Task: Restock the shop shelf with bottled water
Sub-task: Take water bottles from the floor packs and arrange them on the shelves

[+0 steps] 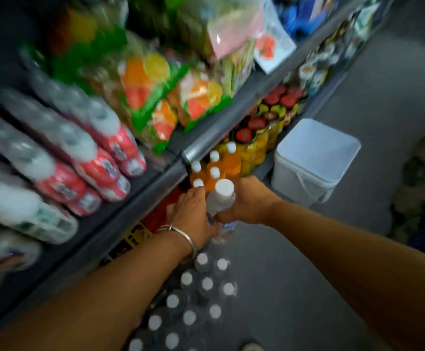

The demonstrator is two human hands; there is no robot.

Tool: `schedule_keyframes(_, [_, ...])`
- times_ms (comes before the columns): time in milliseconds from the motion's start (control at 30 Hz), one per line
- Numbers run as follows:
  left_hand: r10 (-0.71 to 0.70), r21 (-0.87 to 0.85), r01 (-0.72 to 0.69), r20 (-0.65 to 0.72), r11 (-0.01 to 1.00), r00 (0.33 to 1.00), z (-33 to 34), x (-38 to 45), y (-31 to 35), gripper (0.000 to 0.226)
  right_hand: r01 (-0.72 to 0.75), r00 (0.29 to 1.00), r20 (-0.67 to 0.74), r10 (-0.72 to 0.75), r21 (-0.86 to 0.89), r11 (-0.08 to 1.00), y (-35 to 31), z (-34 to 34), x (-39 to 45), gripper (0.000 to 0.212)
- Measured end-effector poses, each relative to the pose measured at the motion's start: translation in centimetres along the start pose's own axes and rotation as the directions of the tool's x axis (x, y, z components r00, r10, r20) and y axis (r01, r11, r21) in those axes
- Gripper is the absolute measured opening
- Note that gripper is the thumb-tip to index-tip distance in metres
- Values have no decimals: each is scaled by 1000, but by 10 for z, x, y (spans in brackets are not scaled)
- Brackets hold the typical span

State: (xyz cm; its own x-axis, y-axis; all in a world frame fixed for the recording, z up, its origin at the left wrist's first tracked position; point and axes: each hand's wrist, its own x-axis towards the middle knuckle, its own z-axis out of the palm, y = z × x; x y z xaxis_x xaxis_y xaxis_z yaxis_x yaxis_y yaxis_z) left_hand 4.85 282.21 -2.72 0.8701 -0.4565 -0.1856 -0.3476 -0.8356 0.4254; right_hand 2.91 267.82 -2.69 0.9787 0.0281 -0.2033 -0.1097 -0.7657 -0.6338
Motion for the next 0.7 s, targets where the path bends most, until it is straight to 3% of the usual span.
schedule_keyframes(100, [24,-83,-25,-9,996,1000,-81,-24,35,67,61,998,-1,-61,-30,998,-62,-72,-28,48])
schedule_keyframes(233, [100,-82,-103,-48,991,994,-203,-63,83,68,122,991,-41,-127,-117,986,-159,-176,-73,32])
schedule_keyframes(400, [152,-29,-157,-132,987,979,-354,-121,144,59,175,977,-76,-197,-235,956,-285,-297,-131,33])
schedule_keyframes(500, [155,-37,-165,-190,986,970,-435,-155,174,63,215,961,-137,-240,-173,961,-354,-359,-159,30])
schedule_keyframes(567, [190,-30,-204,-255,979,948,-486,-175,193,49,284,940,-161,-300,-115,952,-396,-397,-175,22])
schedule_keyframes(700, [206,-49,-240,-366,970,908,-573,-206,222,45,384,904,-199,-379,-15,923,-467,-461,-192,29])
